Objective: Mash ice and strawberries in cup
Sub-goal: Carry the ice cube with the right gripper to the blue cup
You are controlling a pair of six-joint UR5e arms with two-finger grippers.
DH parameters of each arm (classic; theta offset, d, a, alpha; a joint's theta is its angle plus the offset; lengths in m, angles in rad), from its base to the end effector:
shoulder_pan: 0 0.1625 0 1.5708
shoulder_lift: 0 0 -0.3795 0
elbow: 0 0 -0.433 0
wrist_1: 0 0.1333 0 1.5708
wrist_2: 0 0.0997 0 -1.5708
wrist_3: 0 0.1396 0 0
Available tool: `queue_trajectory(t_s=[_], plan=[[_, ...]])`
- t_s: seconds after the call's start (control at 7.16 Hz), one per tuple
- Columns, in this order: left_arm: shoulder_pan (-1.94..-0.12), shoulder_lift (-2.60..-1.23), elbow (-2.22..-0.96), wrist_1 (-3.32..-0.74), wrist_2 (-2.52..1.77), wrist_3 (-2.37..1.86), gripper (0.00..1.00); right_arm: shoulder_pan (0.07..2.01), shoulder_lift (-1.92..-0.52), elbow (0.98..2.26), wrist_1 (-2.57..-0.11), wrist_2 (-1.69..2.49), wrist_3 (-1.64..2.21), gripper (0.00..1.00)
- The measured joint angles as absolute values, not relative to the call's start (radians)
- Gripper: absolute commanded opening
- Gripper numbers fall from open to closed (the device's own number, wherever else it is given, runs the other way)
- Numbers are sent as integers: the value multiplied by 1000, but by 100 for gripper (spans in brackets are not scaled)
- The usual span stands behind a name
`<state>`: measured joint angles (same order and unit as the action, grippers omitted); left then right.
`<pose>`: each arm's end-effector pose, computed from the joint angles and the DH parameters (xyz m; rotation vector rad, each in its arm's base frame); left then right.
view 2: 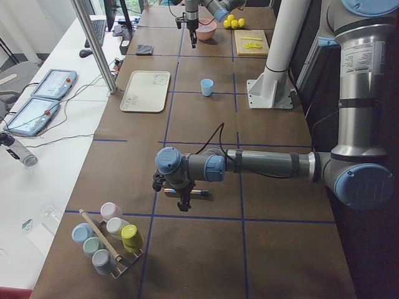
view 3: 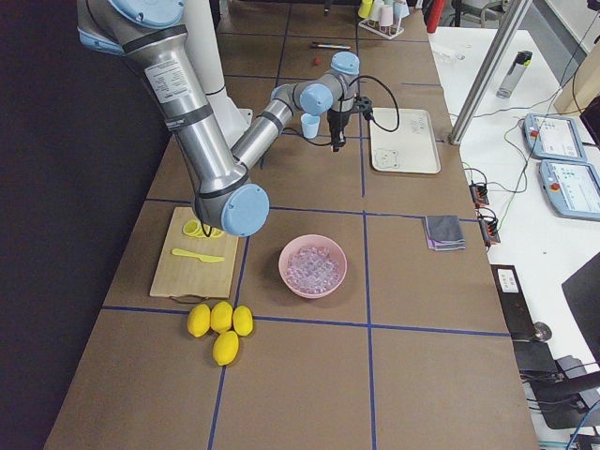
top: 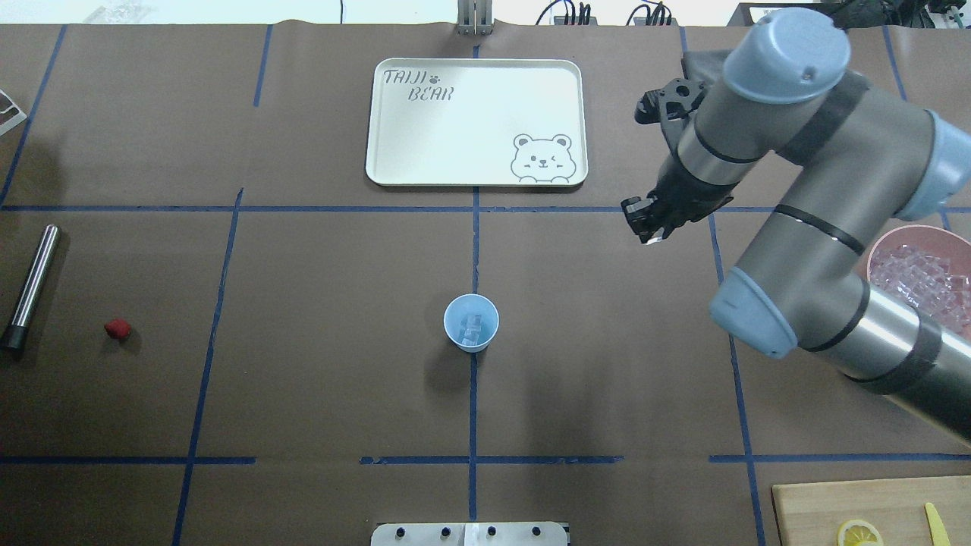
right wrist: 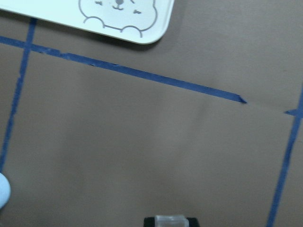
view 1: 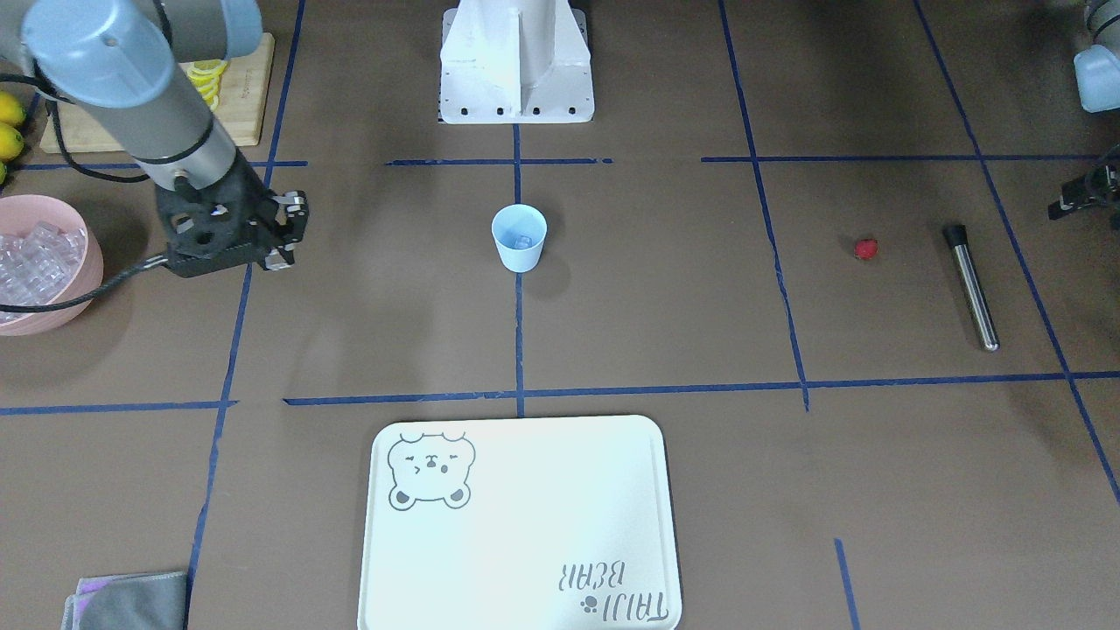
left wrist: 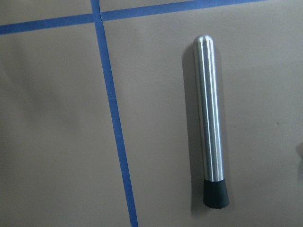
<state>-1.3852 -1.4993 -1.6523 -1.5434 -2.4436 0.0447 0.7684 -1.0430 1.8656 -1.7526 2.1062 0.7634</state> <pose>0.0671 -0.5002 0.6281 -0.0778 0.8712 0.2079 -0.4152 -0.4876 0.2096 0.0787 -0.8078 -0.2083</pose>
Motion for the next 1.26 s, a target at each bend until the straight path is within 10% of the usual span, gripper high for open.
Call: queue_trajectory(t_s=[1.26], plan=[[-1367, -1501, -1627, -1543, -2445, 51, 100, 403, -715, 1643, -1709, 1791, 1243, 0]])
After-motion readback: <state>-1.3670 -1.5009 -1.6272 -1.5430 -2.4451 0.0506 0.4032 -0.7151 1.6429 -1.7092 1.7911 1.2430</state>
